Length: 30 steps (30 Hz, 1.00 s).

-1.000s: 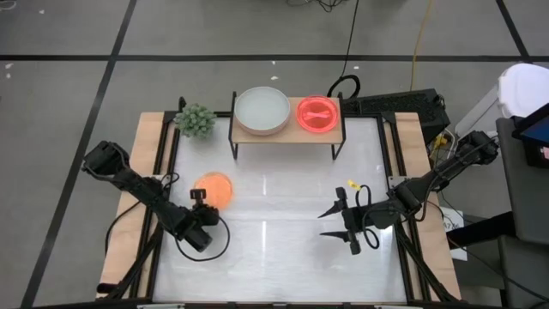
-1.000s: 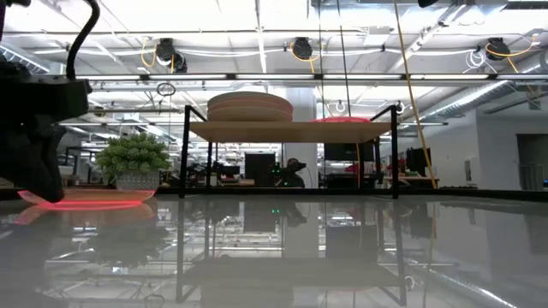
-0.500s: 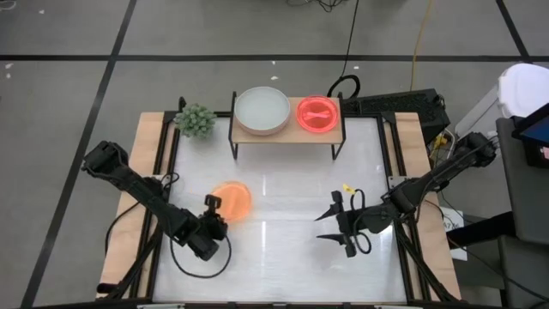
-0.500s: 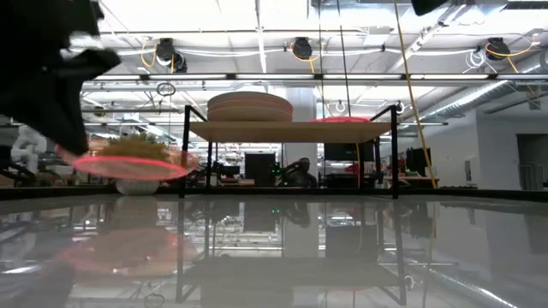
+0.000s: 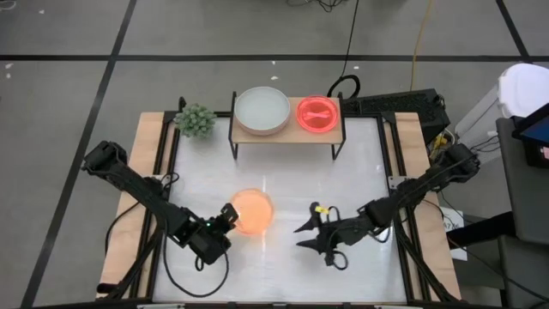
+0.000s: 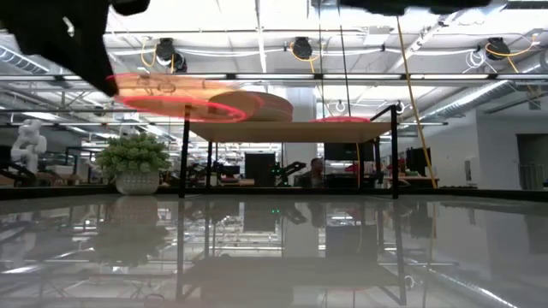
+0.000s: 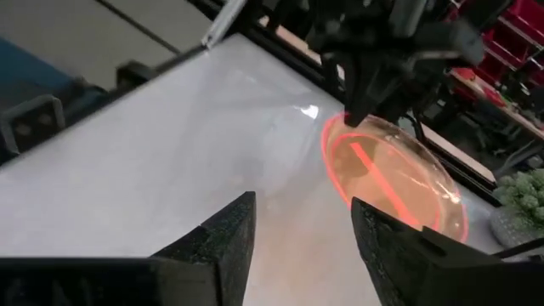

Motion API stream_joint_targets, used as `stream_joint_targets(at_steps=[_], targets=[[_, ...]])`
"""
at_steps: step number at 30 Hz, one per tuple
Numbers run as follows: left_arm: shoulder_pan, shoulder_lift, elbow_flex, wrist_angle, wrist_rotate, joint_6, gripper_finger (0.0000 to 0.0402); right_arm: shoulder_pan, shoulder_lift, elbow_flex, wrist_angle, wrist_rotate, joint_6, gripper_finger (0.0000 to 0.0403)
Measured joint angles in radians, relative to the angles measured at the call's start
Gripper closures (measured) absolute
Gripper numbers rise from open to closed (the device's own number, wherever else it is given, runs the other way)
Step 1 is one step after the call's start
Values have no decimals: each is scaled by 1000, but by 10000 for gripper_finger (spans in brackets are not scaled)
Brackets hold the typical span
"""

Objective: Place and stack plates onto a shelf
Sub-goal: Stack the orange transparent plate on the pink transparent plate

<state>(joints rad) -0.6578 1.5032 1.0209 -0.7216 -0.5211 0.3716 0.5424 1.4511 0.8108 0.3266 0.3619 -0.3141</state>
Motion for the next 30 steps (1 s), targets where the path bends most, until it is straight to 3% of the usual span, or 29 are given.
stream_joint_targets(at_steps=[4,14,19,30], targets=[[26,0,29,41,52,123,396,-25,89,78,-35,-1,-36,233],[100,0,50,117,254,295,396,-58,210,295,-351,-32,-164,232],[128,0,50,137,259,347,396,-85,233,312,-377,-101,-215,254],[164,0,50,143,263,366,396,-117,233,312,-391,-125,-286,333]])
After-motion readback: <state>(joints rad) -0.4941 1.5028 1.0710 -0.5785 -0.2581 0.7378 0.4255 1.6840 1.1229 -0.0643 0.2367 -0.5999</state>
